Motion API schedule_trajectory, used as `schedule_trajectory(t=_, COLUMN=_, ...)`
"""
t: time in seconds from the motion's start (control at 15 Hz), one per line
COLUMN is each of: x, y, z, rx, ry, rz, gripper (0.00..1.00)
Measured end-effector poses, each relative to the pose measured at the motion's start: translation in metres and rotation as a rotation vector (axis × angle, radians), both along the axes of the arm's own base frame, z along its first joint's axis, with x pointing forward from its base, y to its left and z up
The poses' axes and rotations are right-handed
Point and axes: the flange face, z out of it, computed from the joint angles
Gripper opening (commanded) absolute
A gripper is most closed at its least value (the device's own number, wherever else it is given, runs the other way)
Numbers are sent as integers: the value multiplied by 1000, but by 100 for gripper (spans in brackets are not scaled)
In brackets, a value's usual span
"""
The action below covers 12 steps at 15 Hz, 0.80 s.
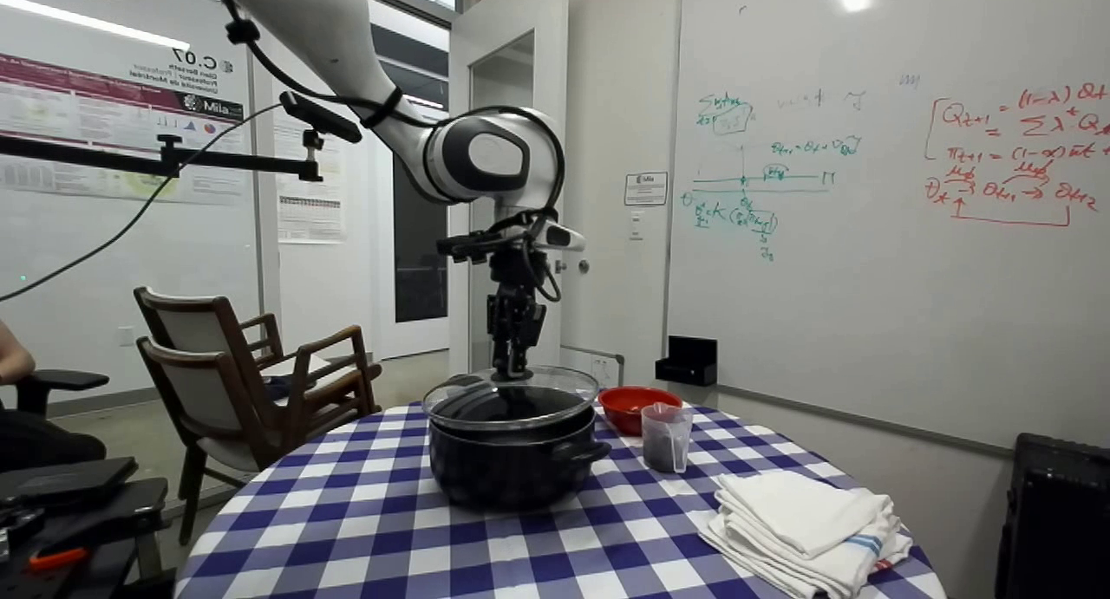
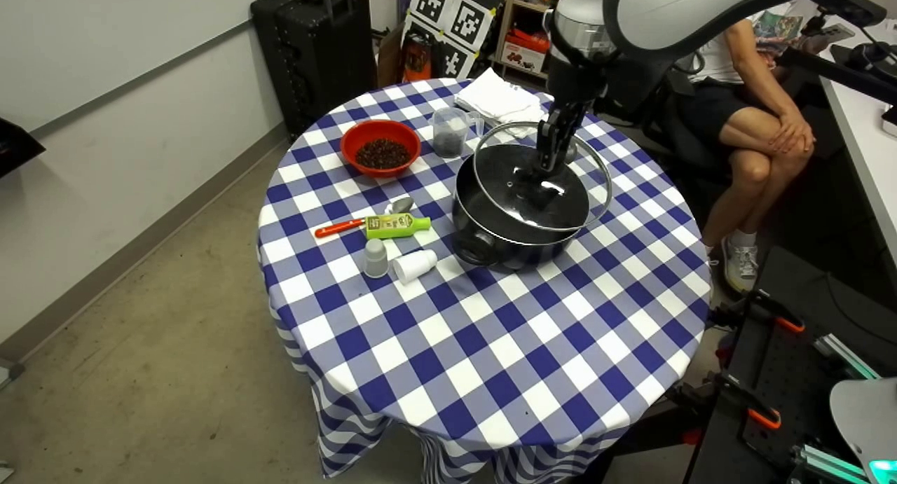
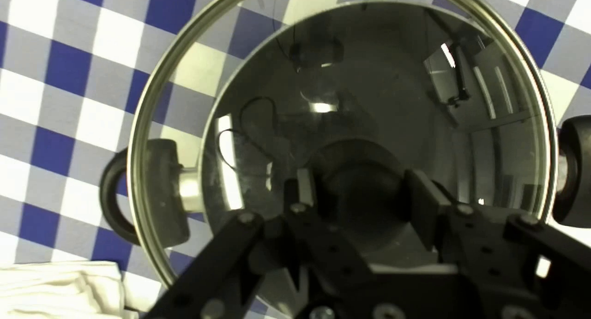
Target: Remove the glass lid from the black pot
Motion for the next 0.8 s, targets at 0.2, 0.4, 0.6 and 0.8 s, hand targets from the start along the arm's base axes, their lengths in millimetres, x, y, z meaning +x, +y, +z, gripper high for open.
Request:
schedule_trajectory(t=0.2, x=-25, y=-25, z=20, rx=-42, ry=-6, rz=-94, gripper=25)
schedule_trajectory(t=0.4, x=-50, y=-55, z=25, rx=-49, ry=15, rz=-199, gripper=25)
schedule_trajectory(t=0.6, x=-71, y=-92, z=9, rx=-22, ry=81, rz=-334, gripper=25)
schedule_trajectory(t=0.8, x=-97, y=-140, z=-18, rx=65, ry=145, rz=-487, gripper=25)
